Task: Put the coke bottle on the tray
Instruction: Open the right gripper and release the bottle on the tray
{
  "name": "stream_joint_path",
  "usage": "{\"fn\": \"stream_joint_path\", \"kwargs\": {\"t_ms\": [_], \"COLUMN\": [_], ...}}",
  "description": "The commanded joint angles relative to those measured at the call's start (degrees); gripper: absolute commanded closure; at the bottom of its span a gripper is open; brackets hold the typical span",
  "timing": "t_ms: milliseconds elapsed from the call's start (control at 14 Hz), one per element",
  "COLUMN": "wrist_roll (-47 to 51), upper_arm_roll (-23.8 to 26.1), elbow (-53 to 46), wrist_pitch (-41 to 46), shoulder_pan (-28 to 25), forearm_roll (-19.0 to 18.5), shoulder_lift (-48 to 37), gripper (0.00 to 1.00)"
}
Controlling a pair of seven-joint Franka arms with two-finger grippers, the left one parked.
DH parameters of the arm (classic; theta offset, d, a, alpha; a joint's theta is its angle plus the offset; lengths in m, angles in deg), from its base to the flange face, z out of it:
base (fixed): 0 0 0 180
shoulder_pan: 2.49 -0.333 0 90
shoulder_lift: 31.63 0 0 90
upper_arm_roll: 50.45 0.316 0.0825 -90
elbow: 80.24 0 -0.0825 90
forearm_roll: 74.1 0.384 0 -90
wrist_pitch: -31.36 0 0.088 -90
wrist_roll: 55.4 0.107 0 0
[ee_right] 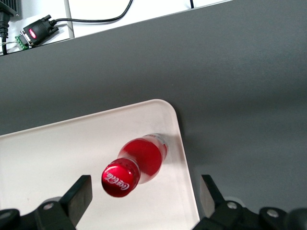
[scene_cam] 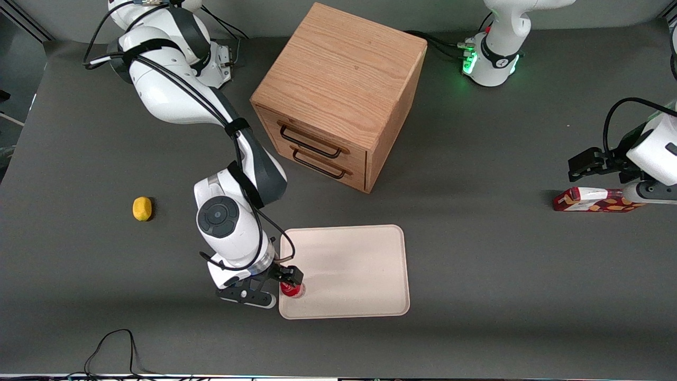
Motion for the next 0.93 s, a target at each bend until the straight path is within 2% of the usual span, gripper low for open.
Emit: {"fn": "stream_joint_path", "kwargs": {"t_ms": [0,357,571,786,857], "wrist_roll": [2.1,2.2,0.5,-12.1,-14.4], "upper_arm_roll": [-0.3,-0.3,-0.4,-0.9,-1.7], "elbow": [-1.8,0.9,16.5,35.5,40.0], "wrist_pitch": [0.9,9.9,11.8,11.7,11.8], "shoulder_pan": [-0.5,0.0,1.5,6.4,7.2], "forearm_roll": [-1.7,-1.2,-0.4,5.6,5.7], "shoulder_lift": [0.4,-5.0,-17.6,-34.7,-39.0], "gripper": [0.00,0.00,0.00,0.00,0.00]}}
